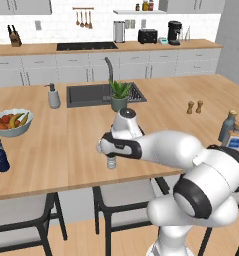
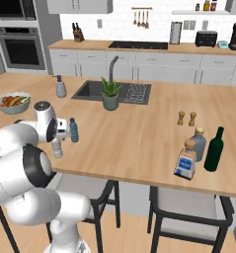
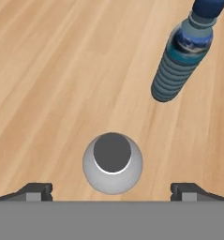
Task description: Move the plastic bottles in the middle to the plastics group, and the glass bottles in the middle to the glass group.
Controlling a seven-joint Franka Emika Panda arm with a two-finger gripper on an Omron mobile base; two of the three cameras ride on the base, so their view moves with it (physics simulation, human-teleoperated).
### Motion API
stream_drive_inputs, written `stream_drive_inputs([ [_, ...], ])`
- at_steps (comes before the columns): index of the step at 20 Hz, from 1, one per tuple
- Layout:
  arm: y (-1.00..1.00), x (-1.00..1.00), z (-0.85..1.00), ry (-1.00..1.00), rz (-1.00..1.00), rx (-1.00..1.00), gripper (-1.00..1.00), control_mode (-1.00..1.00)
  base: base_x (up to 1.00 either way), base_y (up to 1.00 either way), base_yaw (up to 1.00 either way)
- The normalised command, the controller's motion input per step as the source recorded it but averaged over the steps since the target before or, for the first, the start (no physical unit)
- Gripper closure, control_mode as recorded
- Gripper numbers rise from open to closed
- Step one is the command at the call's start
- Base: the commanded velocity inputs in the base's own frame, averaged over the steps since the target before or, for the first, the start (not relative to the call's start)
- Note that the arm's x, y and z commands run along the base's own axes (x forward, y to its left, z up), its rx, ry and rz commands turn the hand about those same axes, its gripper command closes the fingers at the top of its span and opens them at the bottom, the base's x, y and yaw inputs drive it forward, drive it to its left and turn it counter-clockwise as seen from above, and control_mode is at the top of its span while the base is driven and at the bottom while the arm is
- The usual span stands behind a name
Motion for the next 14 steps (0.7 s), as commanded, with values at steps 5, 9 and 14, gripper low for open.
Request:
stream_drive_inputs([
  [5,0.01,0.05,-0.14,0.0,0.0,0.0,-1.0,-1.0,0.0,0.0,0.0],
  [9,0.02,0.11,-0.04,0.0,0.0,0.0,-1.0,-1.0,0.0,0.0,0.0],
  [14,0.03,0.1,-0.04,0.01,0.0,0.0,-1.0,-1.0,0.0,0.0,0.0],
])
